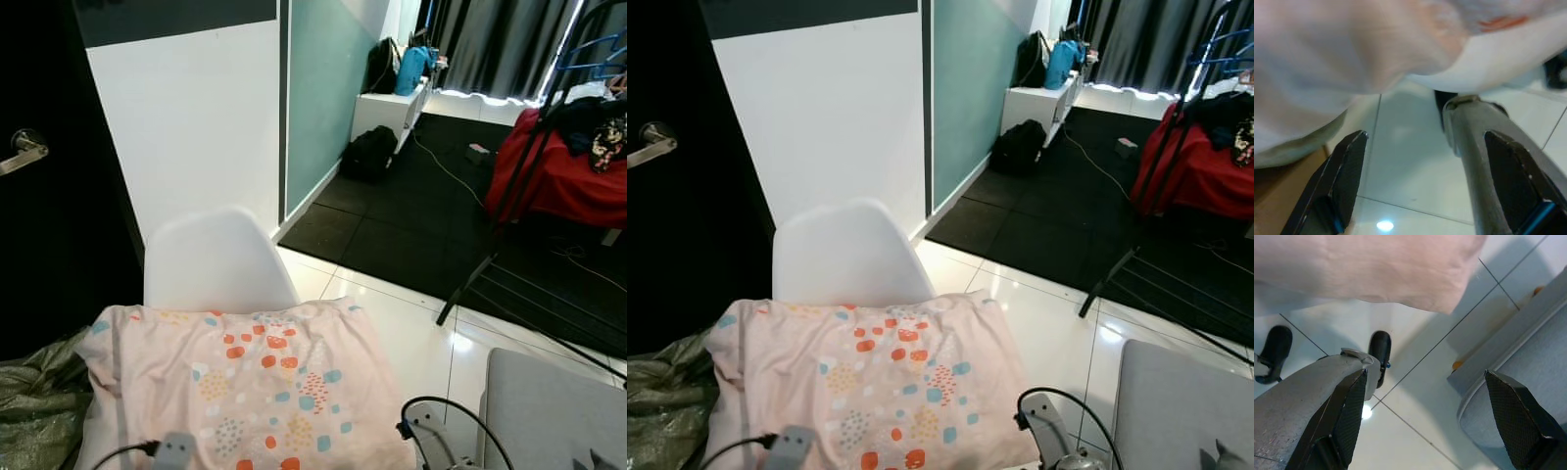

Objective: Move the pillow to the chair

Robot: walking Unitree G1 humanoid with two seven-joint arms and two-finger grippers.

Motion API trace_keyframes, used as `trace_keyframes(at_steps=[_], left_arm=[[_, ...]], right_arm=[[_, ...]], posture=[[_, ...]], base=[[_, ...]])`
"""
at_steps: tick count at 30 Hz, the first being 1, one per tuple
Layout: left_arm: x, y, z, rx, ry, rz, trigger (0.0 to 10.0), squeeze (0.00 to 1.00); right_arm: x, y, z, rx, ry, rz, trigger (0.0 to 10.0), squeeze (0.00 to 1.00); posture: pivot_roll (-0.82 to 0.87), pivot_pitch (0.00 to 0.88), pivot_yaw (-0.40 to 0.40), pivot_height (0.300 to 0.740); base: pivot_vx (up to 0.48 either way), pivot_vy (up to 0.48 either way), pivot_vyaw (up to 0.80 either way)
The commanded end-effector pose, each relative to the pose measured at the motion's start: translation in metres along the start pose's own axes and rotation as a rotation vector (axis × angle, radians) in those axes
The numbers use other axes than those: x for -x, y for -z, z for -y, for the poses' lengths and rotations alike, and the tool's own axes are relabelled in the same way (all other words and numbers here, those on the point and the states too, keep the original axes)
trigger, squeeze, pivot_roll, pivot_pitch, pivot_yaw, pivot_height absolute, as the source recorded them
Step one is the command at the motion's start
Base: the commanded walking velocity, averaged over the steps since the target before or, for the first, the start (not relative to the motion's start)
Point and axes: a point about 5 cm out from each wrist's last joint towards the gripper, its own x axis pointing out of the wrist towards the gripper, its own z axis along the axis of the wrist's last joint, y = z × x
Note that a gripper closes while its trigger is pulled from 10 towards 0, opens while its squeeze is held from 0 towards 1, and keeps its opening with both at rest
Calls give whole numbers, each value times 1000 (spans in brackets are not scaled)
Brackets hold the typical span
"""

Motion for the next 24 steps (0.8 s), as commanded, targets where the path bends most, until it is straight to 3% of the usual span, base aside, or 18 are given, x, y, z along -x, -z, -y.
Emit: trace_keyframes(at_steps=[1, 15, 21, 24], left_arm=[[0, -8, -2, -39, -9, 17, 10000, 0], [5, -40, -15, 43, -87, 103, 10000, 0], [7, -53, -18, -6, -107, 137, 10000, 0], [8, -59, -19, 19, -106, 148, 10000, 0]], right_arm=[[0, 0, -1, 35, -8, 1, 10000, 0], [0, -1, -1, 65, -3, -7, 10000, 0], [0, -2, -2, 64, -4, -4, 10000, 0], [0, -3, -2, 64, -4, -4, 10000, 0]], posture=[[-87, 38, -66, 733], [-85, 37, -65, 733], [-85, 36, -65, 733], [-86, 34, -65, 733]], base=[[0, 0, -763], [0, 0, -731], [0, 0, -731], [0, 0, -731]])
